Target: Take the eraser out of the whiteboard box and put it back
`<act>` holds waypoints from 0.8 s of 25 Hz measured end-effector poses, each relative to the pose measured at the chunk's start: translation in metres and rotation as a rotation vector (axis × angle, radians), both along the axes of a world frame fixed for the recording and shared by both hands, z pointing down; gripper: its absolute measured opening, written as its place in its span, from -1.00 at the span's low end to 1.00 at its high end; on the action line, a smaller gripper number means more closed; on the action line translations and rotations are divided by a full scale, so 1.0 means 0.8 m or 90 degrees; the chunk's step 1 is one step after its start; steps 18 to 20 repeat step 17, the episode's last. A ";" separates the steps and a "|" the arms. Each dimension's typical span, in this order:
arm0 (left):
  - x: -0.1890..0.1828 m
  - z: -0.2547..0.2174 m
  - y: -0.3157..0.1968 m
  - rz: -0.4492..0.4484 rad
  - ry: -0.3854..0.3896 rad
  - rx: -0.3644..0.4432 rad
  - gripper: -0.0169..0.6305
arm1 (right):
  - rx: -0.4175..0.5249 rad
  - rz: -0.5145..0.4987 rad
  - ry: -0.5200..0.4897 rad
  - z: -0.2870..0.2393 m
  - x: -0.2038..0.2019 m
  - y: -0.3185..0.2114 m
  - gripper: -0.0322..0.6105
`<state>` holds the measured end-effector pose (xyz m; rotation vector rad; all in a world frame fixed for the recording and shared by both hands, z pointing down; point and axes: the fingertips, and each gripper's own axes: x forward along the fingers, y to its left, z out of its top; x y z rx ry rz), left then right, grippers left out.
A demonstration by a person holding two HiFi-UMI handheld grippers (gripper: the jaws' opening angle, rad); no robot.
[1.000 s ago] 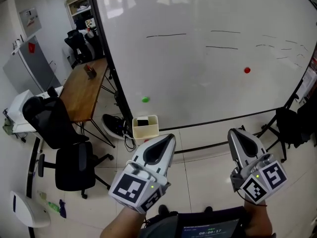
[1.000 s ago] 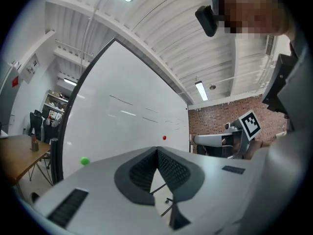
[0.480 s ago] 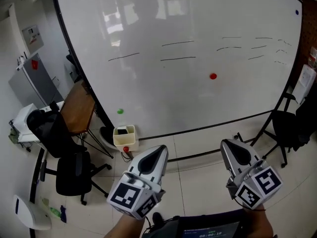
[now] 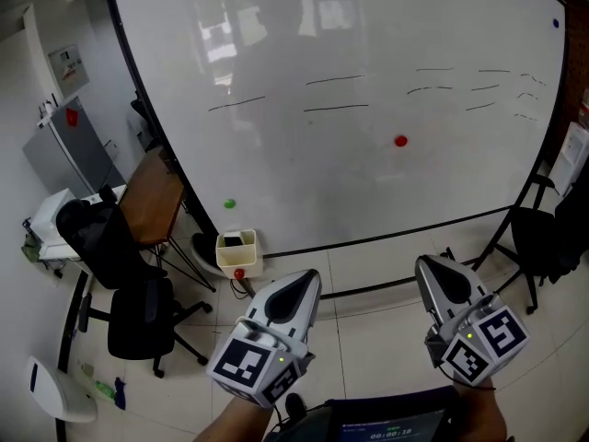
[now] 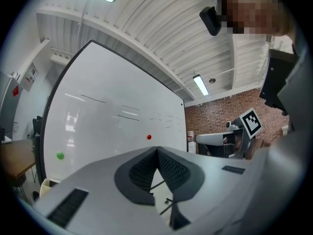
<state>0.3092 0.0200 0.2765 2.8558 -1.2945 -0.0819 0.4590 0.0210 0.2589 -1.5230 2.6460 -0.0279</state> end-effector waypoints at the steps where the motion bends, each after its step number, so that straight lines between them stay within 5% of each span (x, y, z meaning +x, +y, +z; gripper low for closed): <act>1: -0.002 0.001 -0.001 0.001 0.000 -0.001 -0.86 | -0.001 0.000 0.000 0.001 -0.002 -0.001 -0.83; 20: -0.019 0.003 -0.009 0.009 -0.001 0.002 -0.86 | -0.002 0.009 0.012 0.003 -0.025 -0.011 -0.83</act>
